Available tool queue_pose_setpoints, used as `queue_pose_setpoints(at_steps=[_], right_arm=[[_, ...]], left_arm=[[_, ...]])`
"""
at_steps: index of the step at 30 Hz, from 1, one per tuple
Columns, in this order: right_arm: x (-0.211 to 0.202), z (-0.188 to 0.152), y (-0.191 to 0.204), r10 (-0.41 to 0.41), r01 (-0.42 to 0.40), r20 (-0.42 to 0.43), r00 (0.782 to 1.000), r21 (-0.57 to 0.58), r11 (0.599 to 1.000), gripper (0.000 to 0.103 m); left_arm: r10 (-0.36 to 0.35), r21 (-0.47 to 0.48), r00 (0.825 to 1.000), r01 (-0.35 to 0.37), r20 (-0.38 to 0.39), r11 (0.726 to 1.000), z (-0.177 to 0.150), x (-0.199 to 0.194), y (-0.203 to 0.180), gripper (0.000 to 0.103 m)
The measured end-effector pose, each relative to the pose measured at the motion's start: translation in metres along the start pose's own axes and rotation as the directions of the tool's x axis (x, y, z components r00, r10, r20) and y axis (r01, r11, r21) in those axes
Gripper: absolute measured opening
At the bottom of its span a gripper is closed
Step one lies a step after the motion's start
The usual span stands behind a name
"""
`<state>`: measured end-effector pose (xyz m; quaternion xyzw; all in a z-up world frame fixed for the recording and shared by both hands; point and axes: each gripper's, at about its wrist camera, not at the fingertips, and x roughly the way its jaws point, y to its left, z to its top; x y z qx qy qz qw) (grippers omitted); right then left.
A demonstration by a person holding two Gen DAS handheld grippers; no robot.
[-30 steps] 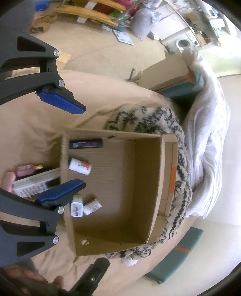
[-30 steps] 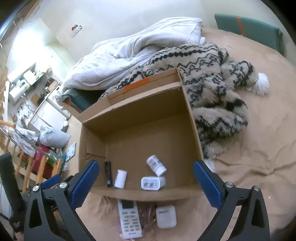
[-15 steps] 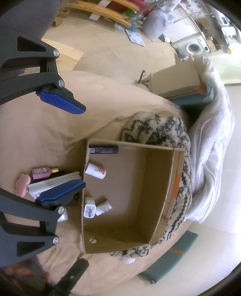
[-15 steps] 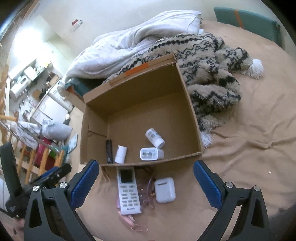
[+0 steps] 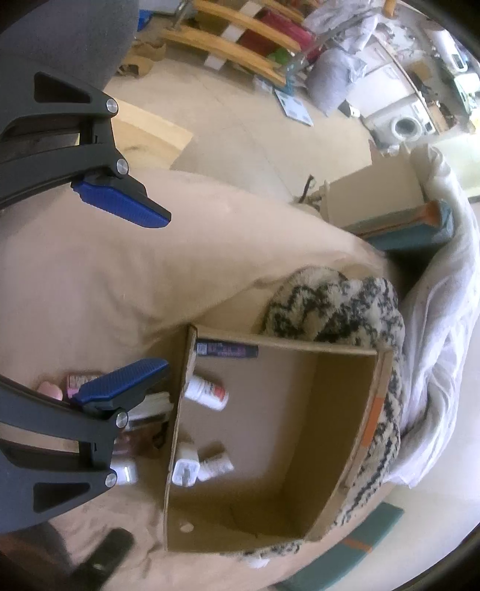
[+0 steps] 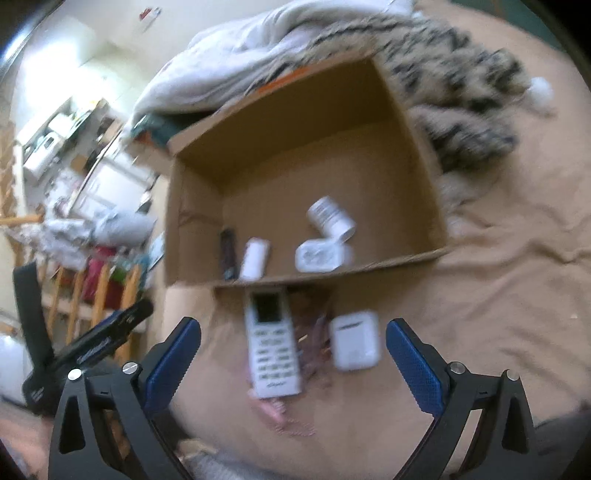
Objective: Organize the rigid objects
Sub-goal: 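Withdraw both tools from the box toward the remote, then grasp the white remote with the right tool and lift it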
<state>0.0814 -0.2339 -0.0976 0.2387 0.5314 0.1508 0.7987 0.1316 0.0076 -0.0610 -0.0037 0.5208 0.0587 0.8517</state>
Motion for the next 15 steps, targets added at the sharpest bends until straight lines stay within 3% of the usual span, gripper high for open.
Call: queue_pose_setpoints(at_steps=[1,3,9,12,15], right_arm=[[0.010,0.000,0.003,0.051,-0.051,-0.050,0.997,0.001,0.999,0.087],[0.028,0.001,0.008,0.100,-0.099,-0.123,0.987,0.019,0.995,0.078],[0.077,0.005,0.016,0.060,-0.057,-0.266,0.962,0.016,0.998,0.077],[0.096,0.004,0.019,-0.003,-0.004,-0.304,0.953,-0.024,1.000,0.077],[0.113,0.003,0.019,-0.027,0.013,-0.343,0.939,-0.042,0.999,0.070]], left_arm=[[0.002,-0.009,1.000,-0.002,-0.011,1.000,0.000,0.002,0.001,0.071],[-0.006,-0.036,0.999,0.005,-0.032,0.999,0.001,0.005,0.005,0.071],[-0.028,-0.107,0.999,0.023,-0.045,0.994,0.003,0.003,0.022,0.071],[-0.021,-0.122,0.999,0.015,-0.042,0.992,0.002,0.002,0.027,0.071],[-0.022,-0.121,0.999,0.017,-0.043,0.992,0.003,0.000,0.028,0.071]])
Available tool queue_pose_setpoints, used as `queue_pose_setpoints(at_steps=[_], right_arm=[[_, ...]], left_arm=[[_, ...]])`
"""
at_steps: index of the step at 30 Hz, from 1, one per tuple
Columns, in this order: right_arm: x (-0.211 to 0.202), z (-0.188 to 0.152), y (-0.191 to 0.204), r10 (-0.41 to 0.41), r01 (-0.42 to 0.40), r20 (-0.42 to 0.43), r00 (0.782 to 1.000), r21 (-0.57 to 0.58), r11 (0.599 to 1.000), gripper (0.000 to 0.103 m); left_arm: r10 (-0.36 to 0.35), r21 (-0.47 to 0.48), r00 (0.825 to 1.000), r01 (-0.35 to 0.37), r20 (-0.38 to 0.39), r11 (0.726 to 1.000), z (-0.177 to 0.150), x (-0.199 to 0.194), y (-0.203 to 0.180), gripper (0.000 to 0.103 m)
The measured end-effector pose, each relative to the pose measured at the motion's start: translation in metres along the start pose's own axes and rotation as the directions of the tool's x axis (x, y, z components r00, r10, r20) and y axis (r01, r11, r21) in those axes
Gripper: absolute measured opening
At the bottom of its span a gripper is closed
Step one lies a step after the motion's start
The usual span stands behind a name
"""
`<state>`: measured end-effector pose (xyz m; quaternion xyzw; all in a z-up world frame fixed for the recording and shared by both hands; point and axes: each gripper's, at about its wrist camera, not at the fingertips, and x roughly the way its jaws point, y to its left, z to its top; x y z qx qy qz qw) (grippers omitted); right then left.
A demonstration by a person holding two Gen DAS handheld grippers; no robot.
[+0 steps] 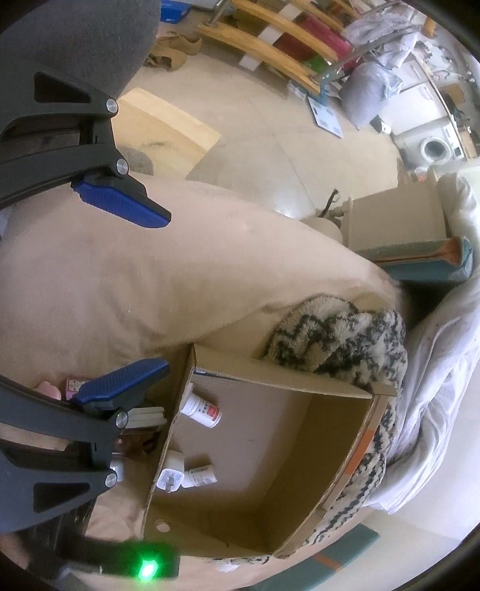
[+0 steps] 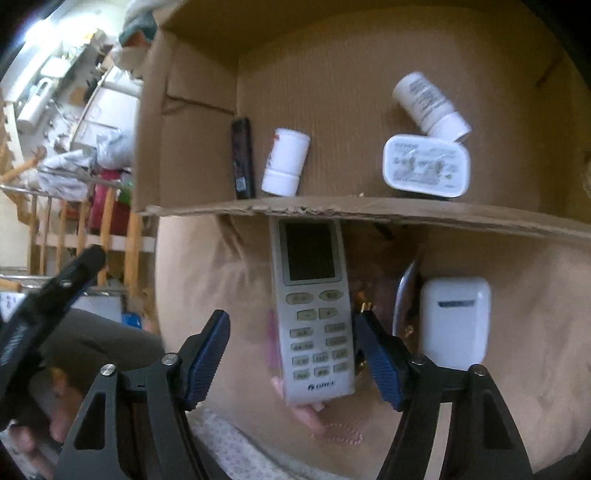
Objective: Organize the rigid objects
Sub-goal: 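Grasp the white remote with the right tool and lift it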
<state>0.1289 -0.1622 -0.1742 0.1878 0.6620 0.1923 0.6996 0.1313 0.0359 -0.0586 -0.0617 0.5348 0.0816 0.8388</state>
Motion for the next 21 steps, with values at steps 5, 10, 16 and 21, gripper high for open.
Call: queue_pose_setpoints(at_steps=[5,10,16,21], right_arm=[[0.023,0.008,0.007,-0.064,0.063,-0.029,0.998,-0.026,0.998,0.064],[0.024,0.008,0.012,-0.101,0.101,0.011,0.995,-0.044,0.994,0.049],[-0.001,-0.010,0.027,-0.129,0.132,0.035,0.991,-0.114,0.985,0.049],[-0.035,-0.024,0.018,-0.147,0.153,0.064,0.987,-0.116,0.981,0.049]], left_arm=[[-0.011,-0.020,1.000,0.011,-0.016,1.000,0.002,0.002,0.003,0.071],[0.005,-0.010,1.000,-0.005,-0.022,1.000,0.001,0.005,0.004,0.071],[-0.024,-0.022,0.997,0.022,-0.071,1.000,-0.002,0.016,0.006,0.071],[-0.109,-0.001,0.982,0.110,-0.155,0.994,-0.015,0.037,-0.005,0.071]])
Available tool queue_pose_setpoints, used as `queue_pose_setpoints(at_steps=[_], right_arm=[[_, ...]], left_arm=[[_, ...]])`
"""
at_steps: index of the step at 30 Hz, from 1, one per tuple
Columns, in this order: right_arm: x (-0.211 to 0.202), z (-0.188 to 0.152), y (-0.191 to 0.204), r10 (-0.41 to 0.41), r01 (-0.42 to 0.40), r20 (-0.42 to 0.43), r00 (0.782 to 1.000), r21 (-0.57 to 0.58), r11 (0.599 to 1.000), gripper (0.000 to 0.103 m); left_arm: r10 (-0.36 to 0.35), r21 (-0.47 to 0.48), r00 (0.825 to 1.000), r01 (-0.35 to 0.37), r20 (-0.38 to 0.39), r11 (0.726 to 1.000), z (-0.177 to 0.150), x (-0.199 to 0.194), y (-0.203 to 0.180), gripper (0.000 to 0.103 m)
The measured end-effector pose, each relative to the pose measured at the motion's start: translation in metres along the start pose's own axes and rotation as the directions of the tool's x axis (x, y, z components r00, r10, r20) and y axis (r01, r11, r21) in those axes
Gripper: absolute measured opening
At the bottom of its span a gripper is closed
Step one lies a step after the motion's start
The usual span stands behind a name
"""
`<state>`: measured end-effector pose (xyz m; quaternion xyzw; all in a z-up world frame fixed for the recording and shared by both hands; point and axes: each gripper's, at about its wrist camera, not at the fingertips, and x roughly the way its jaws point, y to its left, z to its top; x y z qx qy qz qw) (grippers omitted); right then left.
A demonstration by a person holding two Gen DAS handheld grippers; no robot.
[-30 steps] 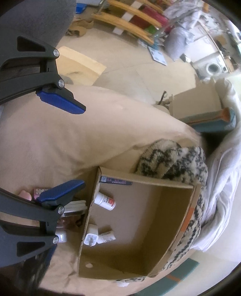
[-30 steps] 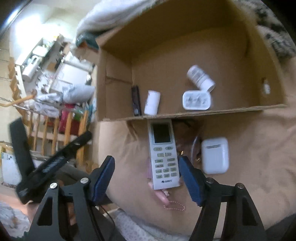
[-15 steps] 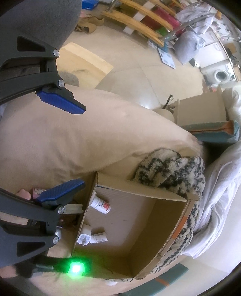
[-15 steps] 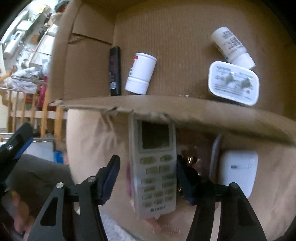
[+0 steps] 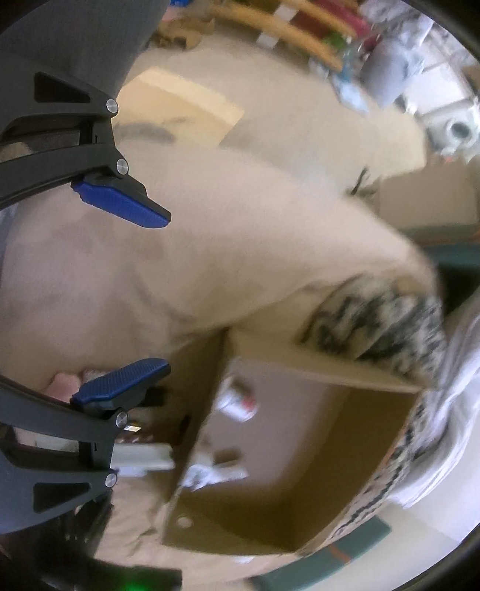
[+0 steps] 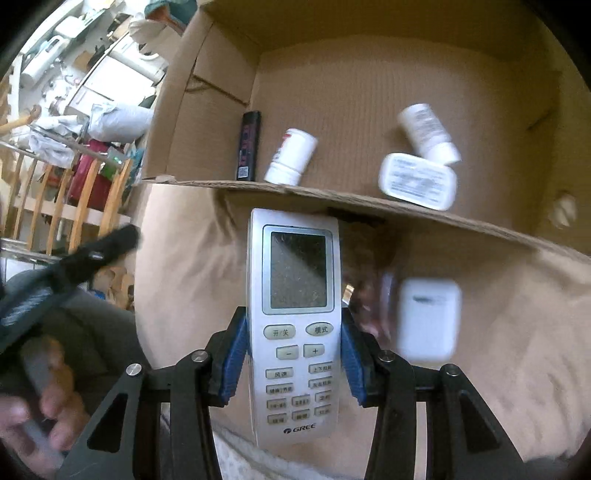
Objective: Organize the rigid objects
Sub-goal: 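Grasp the white remote with the right tool and lift it, then grasp the pink perfume bottle with the left tool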
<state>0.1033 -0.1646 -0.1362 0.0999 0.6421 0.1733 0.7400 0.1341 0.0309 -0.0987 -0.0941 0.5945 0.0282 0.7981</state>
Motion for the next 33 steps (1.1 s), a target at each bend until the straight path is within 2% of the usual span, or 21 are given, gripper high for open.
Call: queue_pose_setpoints(at_steps=[3,7,11,15,18,23,27,28,29,33], right_arm=[[-0.014,-0.007,-0.017,0.002,-0.003,0.029,1.000,0.048,0.999,0.049],[-0.018,-0.013,-0.039,0.021,-0.030,0.067,0.998,0.129,0.991,0.049],[-0.021,-0.016,-0.043,0.037,-0.050,0.087,0.996,0.151,0.987,0.049],[-0.027,-0.018,-0.046,0.054,-0.068,0.099,0.994,0.142,0.988,0.049],[-0.031,-0.027,-0.053,0.064,-0.078,0.096,0.993,0.149,0.986,0.049],[-0.034,-0.025,-0.062,0.075,-0.090,0.100,0.992,0.149,0.985,0.049],[-0.035,-0.024,-0.061,0.084,-0.100,0.102,0.991,0.160,0.982,0.049],[-0.036,-0.024,-0.062,0.086,-0.102,0.103,0.991,0.162,0.982,0.049],[-0.036,-0.024,-0.063,0.086,-0.102,0.104,0.991,0.163,0.981,0.049],[-0.037,-0.025,-0.064,0.080,-0.097,0.106,0.991,0.167,0.981,0.049]], left_arm=[[-0.019,0.035,0.997,0.022,-0.080,0.999,-0.006,0.020,-0.013,0.068],[-0.029,0.107,0.986,0.047,-0.164,0.993,-0.014,0.042,-0.034,0.040],[-0.056,0.120,0.970,0.087,-0.238,0.989,-0.018,0.060,-0.046,0.039],[-0.013,0.180,0.970,0.058,-0.242,0.982,-0.022,0.067,-0.058,0.039],[-0.046,0.155,0.963,0.090,-0.265,0.984,-0.022,0.070,-0.058,0.039],[-0.085,0.143,0.969,0.120,-0.232,0.982,-0.019,0.059,-0.058,0.039],[-0.058,0.160,0.959,0.106,-0.277,0.981,-0.022,0.076,-0.067,0.040],[-0.071,0.148,0.955,0.118,-0.286,0.982,-0.021,0.080,-0.070,0.043],[-0.062,0.151,0.956,0.109,-0.285,0.983,-0.022,0.083,-0.073,0.046],[0.007,0.197,0.960,0.051,-0.281,0.979,-0.025,0.095,-0.086,0.047]])
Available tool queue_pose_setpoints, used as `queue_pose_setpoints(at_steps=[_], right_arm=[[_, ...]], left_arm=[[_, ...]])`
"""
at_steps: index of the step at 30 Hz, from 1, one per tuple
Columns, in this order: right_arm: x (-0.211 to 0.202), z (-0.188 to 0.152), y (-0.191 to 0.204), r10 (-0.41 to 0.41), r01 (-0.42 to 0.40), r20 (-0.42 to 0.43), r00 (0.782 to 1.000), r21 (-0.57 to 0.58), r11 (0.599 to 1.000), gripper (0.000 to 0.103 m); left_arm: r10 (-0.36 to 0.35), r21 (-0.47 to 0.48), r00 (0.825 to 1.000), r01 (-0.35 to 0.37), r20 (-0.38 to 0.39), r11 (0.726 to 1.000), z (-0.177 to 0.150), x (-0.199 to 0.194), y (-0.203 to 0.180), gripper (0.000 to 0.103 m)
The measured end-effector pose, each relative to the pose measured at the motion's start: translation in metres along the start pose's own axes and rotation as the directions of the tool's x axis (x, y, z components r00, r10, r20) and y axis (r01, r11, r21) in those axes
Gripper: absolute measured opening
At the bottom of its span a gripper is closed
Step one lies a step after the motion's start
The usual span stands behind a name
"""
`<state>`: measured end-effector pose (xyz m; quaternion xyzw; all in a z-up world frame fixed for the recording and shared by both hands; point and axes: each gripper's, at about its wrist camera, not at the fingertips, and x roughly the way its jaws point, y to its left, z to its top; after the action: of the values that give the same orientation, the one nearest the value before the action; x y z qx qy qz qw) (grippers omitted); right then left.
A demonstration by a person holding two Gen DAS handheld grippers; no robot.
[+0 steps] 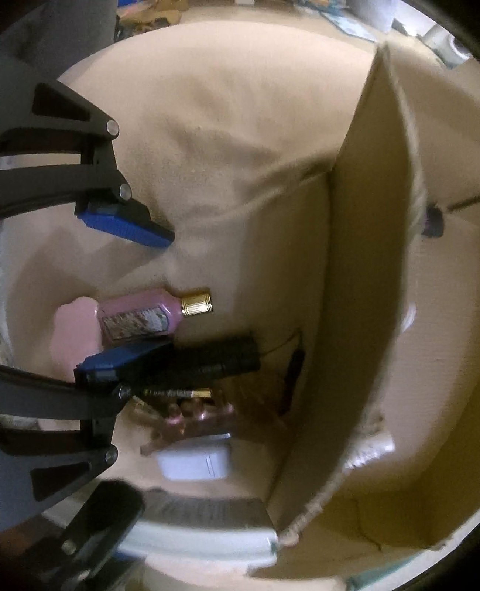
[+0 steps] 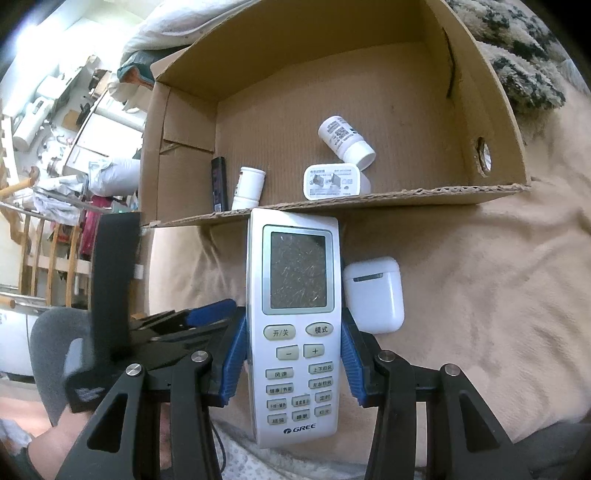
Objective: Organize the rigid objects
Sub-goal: 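Grasp the pink perfume bottle with the left tool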
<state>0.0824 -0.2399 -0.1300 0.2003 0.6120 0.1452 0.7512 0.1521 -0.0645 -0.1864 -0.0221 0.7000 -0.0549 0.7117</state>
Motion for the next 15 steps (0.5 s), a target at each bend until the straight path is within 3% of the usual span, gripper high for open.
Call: queue_pose_setpoints(at_steps=[3,5,9,15], right_arm=[[0.001,0.000,-0.002,-0.016,0.016,-0.001,1.000,0.001,1.000,0.049],[0.001,0.000,-0.001,-0.026,0.026,-0.002,1.000,0.001,1.000,0.049],[0.004,0.000,0.002,-0.052,0.052,-0.006,0.999,-0.012,0.999,0.049],[0.004,0.001,0.005,-0.085,0.085,0.004,0.996,-0.025,0.996,0.049]], left_arm=[[0.054,0.032,0.998,-0.054,0.020,0.998,-0.002,0.000,-0.012,0.040],[0.075,0.042,0.997,-0.076,0.032,0.996,-0.005,-0.001,-0.019,0.023],[0.057,0.025,0.998,-0.058,0.028,0.998,-0.007,-0.005,-0.016,0.023],[0.140,0.014,0.988,-0.141,0.068,0.990,-0.010,-0.014,-0.006,0.023]])
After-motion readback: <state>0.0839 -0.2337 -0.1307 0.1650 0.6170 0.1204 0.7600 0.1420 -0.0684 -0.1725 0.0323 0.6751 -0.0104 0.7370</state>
